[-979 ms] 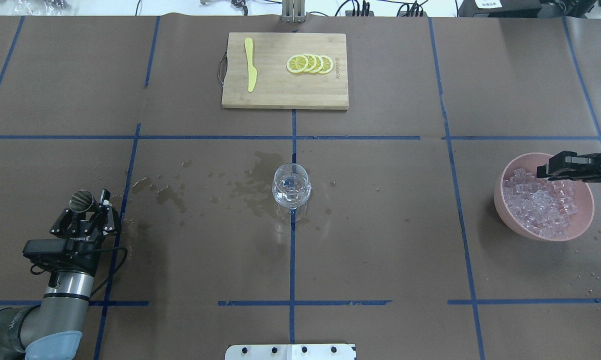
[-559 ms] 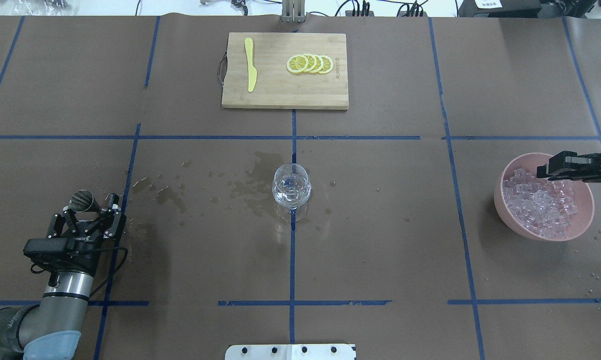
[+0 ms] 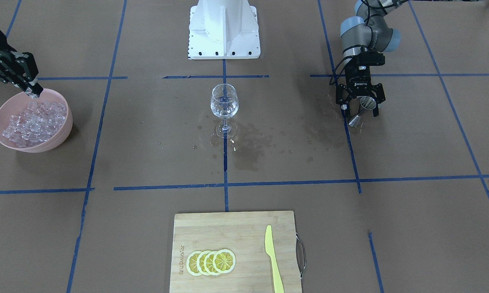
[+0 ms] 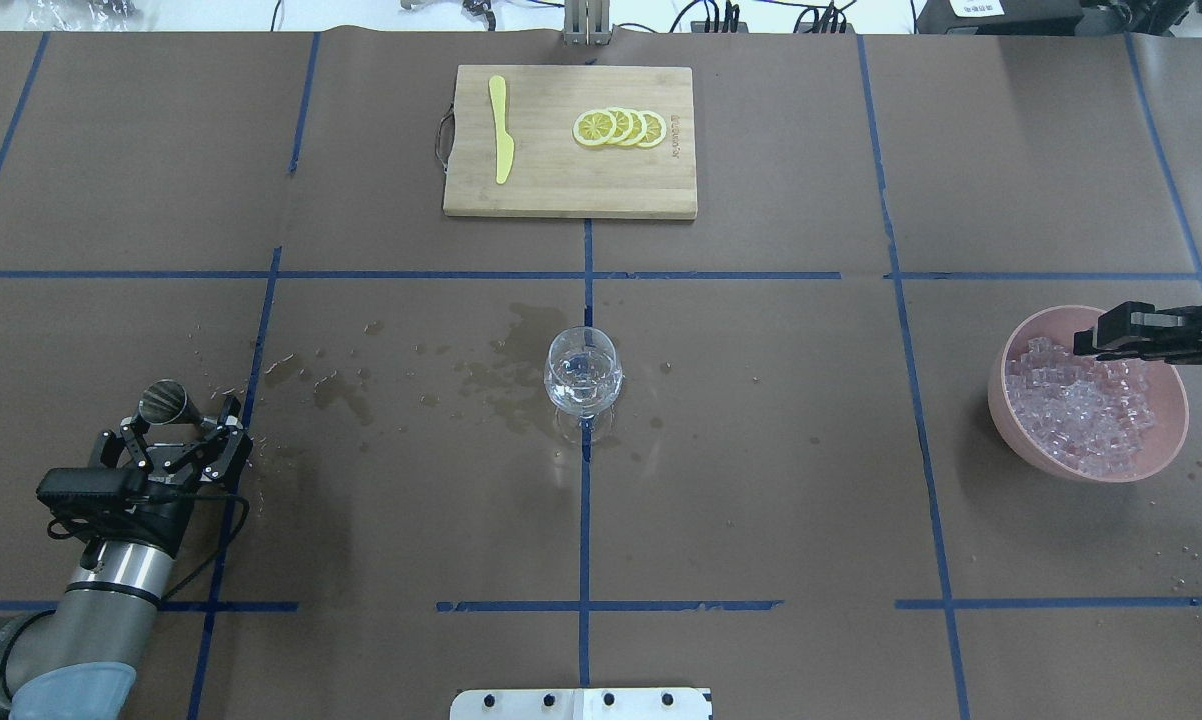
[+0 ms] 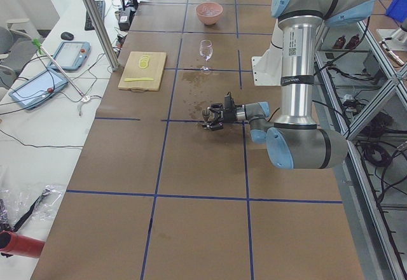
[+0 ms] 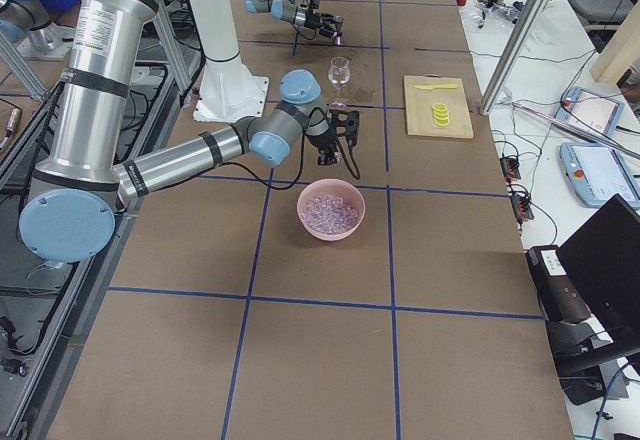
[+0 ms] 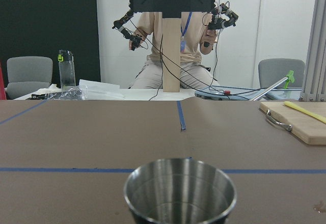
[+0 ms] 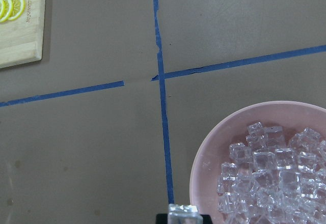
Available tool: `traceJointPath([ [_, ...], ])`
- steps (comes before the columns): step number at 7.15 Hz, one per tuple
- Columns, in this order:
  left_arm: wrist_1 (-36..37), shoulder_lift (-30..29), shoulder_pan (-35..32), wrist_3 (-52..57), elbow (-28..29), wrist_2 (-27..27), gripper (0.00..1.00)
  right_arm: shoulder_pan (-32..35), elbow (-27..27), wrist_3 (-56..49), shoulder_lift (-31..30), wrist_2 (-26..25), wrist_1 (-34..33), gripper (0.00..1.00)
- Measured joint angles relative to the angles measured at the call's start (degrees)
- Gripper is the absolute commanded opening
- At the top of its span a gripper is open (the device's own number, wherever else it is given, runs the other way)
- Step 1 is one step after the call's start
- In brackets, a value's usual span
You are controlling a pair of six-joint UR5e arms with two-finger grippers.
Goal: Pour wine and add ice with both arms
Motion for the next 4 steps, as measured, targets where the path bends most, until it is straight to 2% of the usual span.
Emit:
traceJointPath([
  [2,0.04,3.44,0.05,1.05,-4.10,-4.68,1.00,-0.03,0.03,0.00,0.06,-0.01,0.04,0.00],
  [4,0.10,4.48,0.28,1.24,-5.03,-9.00,1.00,-0.11,0.14,0.00,0.14,0.04,0.07,0.00],
])
